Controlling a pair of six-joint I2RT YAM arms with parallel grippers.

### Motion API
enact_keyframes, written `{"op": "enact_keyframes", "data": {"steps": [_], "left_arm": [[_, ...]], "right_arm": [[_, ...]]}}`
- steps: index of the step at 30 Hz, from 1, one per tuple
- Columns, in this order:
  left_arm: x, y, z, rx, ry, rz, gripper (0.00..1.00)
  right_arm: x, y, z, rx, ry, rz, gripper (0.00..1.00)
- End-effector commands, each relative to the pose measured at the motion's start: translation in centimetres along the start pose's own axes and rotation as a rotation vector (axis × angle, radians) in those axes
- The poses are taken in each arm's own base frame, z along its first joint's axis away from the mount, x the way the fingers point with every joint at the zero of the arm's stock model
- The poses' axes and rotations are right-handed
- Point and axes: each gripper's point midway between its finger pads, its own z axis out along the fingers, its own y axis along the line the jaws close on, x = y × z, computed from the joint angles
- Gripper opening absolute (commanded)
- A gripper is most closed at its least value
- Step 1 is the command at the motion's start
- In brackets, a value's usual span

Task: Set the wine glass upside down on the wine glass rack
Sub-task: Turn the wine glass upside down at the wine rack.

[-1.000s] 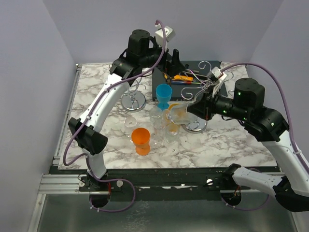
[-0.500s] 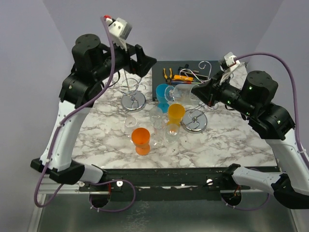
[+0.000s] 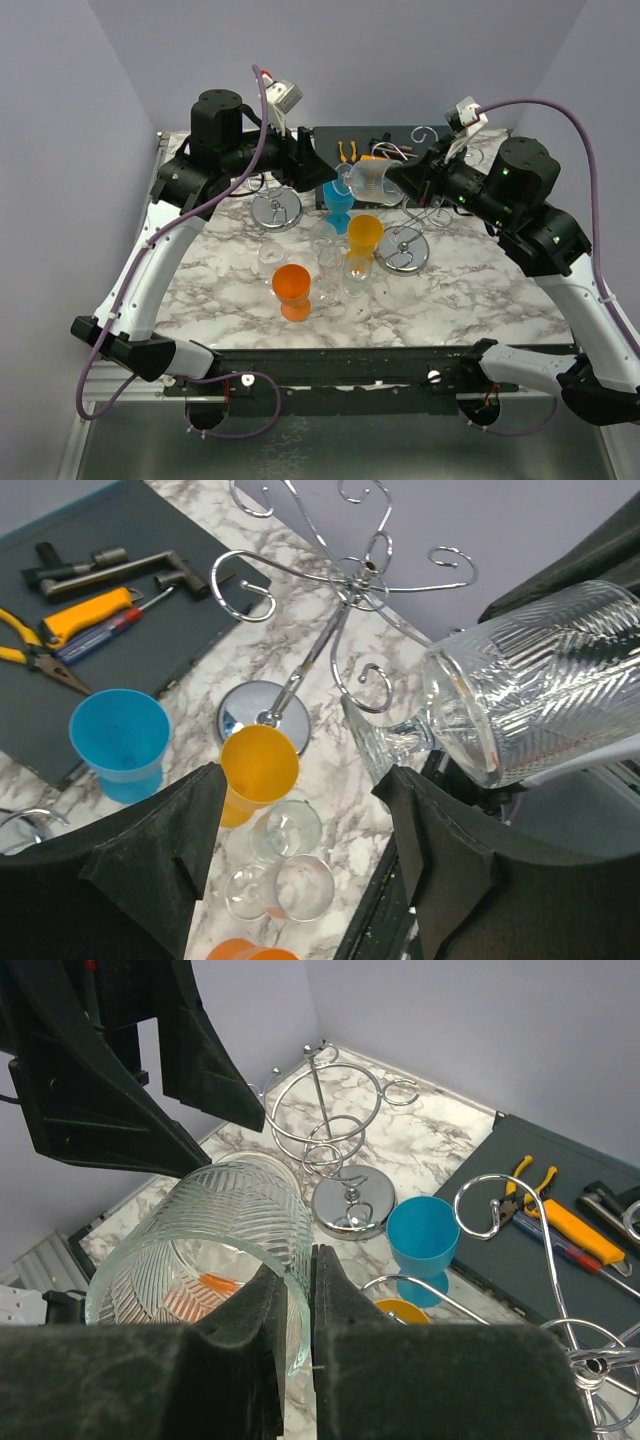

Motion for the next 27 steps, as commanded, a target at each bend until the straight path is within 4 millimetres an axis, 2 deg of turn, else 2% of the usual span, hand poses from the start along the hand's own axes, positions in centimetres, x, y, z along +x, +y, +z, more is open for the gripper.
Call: {"op": "enact_keyframes", "data": {"steps": [1,3,6,9,14,15,16,20,25,27], "left_arm": [[0.3,-2.7,-0.1,0.136,0.033,-0.025,0.68],[0.4,-3.3,-0.2,0.174,0.041,-0.024,0.66],[0.7,-4.4,-0.7,0.225,0.054,-0.037,0.69],[1.2,-4.9,-1.0,0.252,0.065,-0.036,0.7],[2.4,-5.1,-0.3,0.288,0.105,-0.067,0.63],[2.1,-5.0,0.2,0.294,0.108,-0.07,0.5],[2.0,-4.8,0.5,0.291,0.106,-0.069,0.42],[0.7,-4.1,0.8,0.241,0.07,-0.019,0.18],[-1.0,-2.9,0.7,0.158,0.009,0.088,0.01],[-1.5,-2.1,0.6,0.112,-0.011,0.148,0.0]], "right_arm": [[-4.5,2.4,-0.7,-0.103,-0.17,0.011,0.0],[-4.1,2.2,-0.4,-0.097,-0.156,0.011,0.0],[-3.5,2.0,0.1,-0.095,-0.133,0.007,0.0],[-3.7,2.3,0.5,-0.115,-0.145,0.007,0.0],[-4.0,3.1,1.6,-0.167,-0.156,0.024,0.0],[-3.5,3.5,2.5,-0.198,-0.149,0.042,0.0],[-3.4,3.6,2.6,-0.208,-0.149,0.049,0.0],[-2.3,3.8,2.9,-0.224,-0.12,0.065,0.0],[-0.4,4.4,2.7,-0.262,-0.038,0.086,0.0],[0.5,4.6,2.6,-0.269,0.01,0.097,0.0]]}}
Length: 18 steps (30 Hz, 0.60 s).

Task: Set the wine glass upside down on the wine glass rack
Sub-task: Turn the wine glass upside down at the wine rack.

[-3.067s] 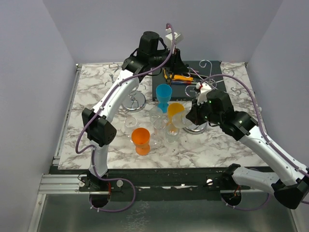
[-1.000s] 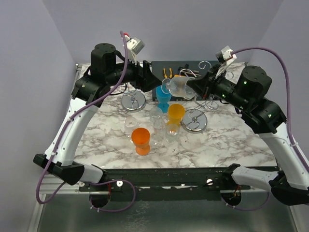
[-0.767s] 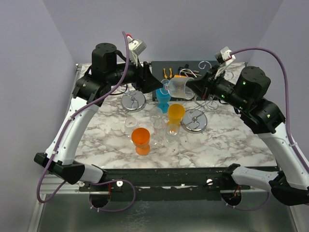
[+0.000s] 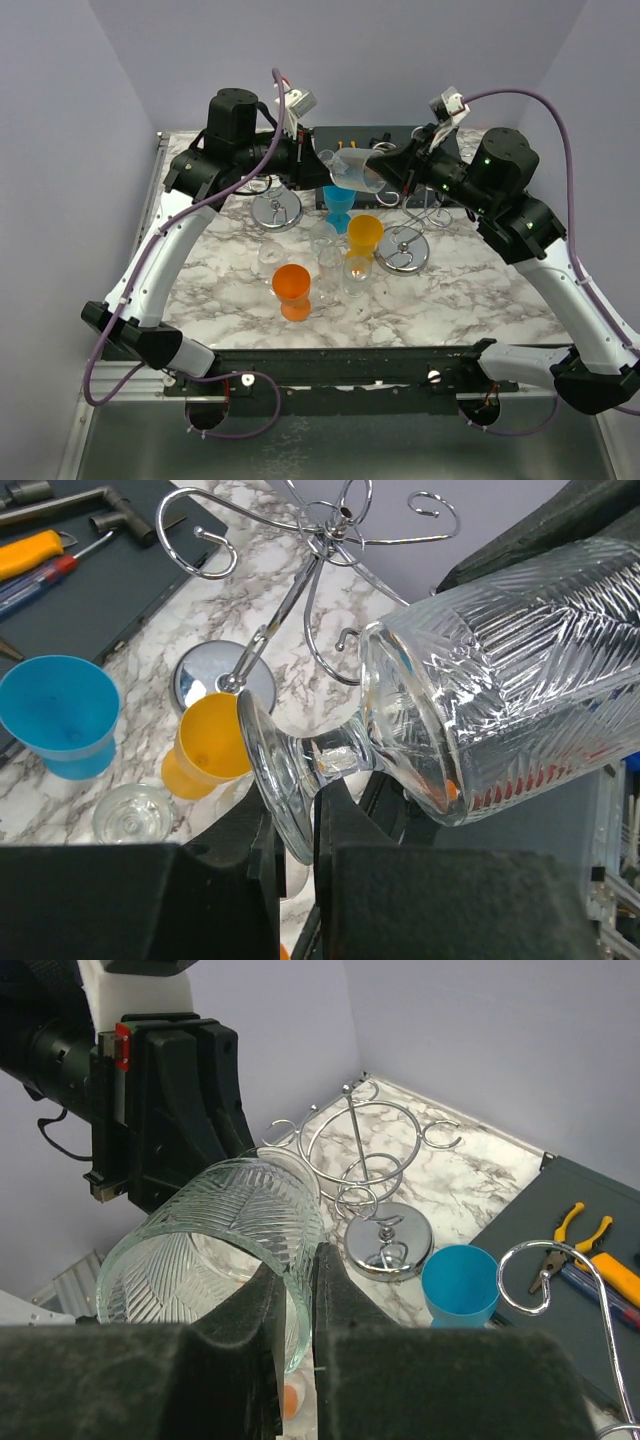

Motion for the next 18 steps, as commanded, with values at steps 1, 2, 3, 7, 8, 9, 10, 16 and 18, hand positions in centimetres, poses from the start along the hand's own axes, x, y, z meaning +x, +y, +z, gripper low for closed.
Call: {"op": "enact_keyframes", "data": {"steps": [1,2,3,7,8,9,10,16,18], "left_arm": [[-4.0,-1.3,-1.3,-0.026,-0.125,0.261,0.0],[-4.2,-1.0,-1.5,-0.044,-0.131,0.308,0.0],[-4.5,-0.8,-1.7,-0.063,-0.137,0.355,0.0],[-5.5,0.1,-2.6,-0.14,-0.158,0.53,0.0],[-5.7,0.1,-2.9,-0.15,-0.159,0.583,0.0],[-5.8,0.1,-3.1,-0.157,-0.161,0.621,0.0],[-5.9,0.0,-3.3,-0.162,-0.162,0.654,0.0],[-6.3,-0.7,-4.0,-0.177,-0.169,0.821,0.0],[-6.3,-0.8,-4.3,-0.183,-0.166,0.875,0.0]], "right_arm": [[1.5,3.6,-0.6,-0.172,0.082,0.062,0.02],[1.9,3.6,-0.9,-0.167,0.103,0.066,0.12],[2.2,3.5,-1.1,-0.158,0.118,0.071,0.24],[2.6,3.5,-2.4,-0.133,0.162,0.086,0.75],[2.5,3.6,-2.7,-0.128,0.164,0.085,0.8],[2.3,3.7,-3.0,-0.126,0.171,0.087,0.84],[2.4,3.8,-3.2,-0.128,0.182,0.091,0.87],[2.3,5.2,-3.9,-0.196,0.262,0.113,1.0],[2.3,5.9,-4.2,-0.233,0.291,0.116,1.0]]}}
